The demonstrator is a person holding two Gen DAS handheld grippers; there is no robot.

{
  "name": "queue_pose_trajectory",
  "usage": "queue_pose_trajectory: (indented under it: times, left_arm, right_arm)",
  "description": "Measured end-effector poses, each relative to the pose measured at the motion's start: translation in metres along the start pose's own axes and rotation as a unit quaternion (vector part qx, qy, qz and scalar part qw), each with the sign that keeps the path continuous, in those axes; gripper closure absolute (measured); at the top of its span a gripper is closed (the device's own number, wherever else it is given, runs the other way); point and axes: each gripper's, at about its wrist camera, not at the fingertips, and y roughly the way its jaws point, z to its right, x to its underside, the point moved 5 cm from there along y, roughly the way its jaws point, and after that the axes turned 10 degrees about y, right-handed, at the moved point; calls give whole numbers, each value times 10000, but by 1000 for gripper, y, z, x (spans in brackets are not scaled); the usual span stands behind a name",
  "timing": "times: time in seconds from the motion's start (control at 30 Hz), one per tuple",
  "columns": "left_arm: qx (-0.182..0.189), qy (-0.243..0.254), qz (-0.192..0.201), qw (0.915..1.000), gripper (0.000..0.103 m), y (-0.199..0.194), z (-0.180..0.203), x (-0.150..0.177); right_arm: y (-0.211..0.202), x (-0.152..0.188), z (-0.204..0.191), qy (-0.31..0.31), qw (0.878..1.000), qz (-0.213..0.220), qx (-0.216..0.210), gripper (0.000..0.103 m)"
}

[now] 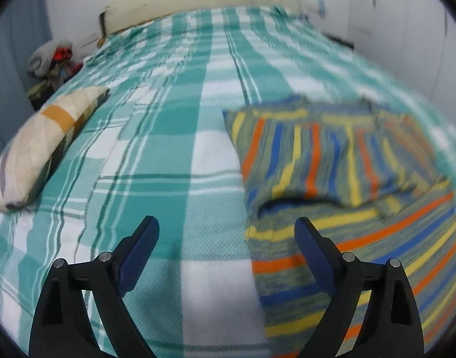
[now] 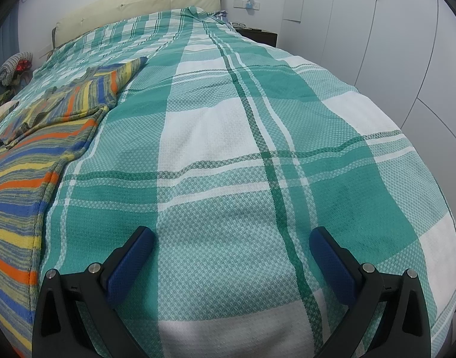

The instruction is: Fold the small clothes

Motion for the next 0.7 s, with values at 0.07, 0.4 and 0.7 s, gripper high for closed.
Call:
queue_pose_trajectory:
  times: [0.07, 0.4, 0.7]
  left_arm:
    - [92, -88, 128, 9998, 10, -7, 1, -13]
    - [-32, -67, -58, 10000, 10, 2, 29, -25]
    - [-351, -747, -195, 9964, 5, -50, -24, 74]
  right_arm:
    - [1, 0, 0, -1, 10000, -4, 3, 0]
    - [1, -2, -1, -7, 10000, -72, -16, 0]
    - [-60, -48, -47, 257, 9856, -923, -1395, 12]
